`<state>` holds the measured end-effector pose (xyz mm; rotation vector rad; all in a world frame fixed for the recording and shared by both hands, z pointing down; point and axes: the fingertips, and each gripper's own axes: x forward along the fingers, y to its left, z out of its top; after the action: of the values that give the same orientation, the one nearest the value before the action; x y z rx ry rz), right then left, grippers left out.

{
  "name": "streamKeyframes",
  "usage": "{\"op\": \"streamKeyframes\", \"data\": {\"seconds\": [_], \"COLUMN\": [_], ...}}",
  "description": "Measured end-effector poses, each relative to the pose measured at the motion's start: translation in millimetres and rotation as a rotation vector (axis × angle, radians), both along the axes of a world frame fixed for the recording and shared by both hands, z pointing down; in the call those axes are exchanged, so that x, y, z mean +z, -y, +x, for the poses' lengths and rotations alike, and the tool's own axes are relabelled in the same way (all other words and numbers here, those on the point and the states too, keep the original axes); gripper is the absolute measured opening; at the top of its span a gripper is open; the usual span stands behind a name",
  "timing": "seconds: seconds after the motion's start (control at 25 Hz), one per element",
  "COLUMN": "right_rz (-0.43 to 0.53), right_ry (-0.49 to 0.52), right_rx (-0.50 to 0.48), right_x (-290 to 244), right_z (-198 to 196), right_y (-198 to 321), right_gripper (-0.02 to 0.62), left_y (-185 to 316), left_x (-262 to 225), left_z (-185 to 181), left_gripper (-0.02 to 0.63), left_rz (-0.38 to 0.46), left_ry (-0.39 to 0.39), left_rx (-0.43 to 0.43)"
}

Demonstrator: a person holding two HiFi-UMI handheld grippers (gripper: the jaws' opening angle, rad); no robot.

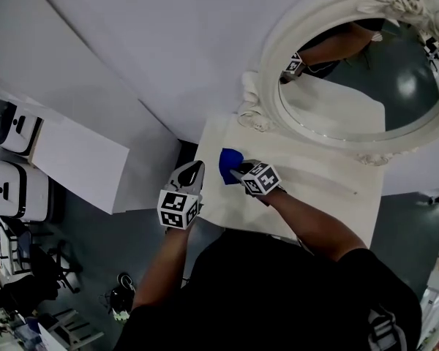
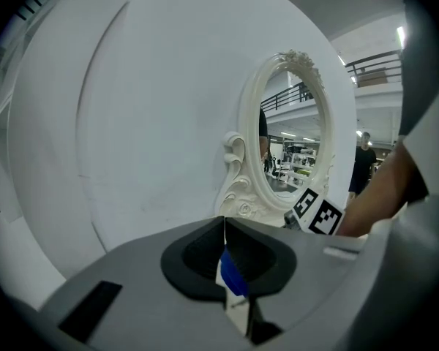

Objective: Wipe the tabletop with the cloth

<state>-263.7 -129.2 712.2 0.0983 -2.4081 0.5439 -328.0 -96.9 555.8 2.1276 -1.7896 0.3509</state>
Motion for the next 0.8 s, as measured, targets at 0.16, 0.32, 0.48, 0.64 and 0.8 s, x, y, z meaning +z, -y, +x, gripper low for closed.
{"op": "streamKeyframes", "data": {"seconds": [0.16,0.32,0.48,0.64,0.8], "right_rz": [-0.047,-0.077,-0.098,-0.134,-0.152], "right_ry": [-0.025,-0.043,-0.078,-0.102,-0.133], "right_rx": [0.000,-0.010,-0.016,0.006,0.033], "right_x": [24,45,68,91,106], "right_z": [-16,-38,-48,-57,-60], "right_y": [-7,-17,-28,-31,-32], "right_gripper": [0.043,0.043,0.043,0.043,0.043], "left_y": [-9,-15,-17,-17,-21], "left_x": [13,25,32,34,37], "left_z": [-6,-13,-18,-30,-41], "left_gripper": [0.014,0.014,0.014,0.014,0.014], "left_rz": [-0.027,-0.053,-0.068,-0.073,-0.082], "left_ry": [-0.015,-0.016,-0.012,-0.009,-0.008], "left_rx": [0.004,0.019,0.039,0.045,0.049]}}
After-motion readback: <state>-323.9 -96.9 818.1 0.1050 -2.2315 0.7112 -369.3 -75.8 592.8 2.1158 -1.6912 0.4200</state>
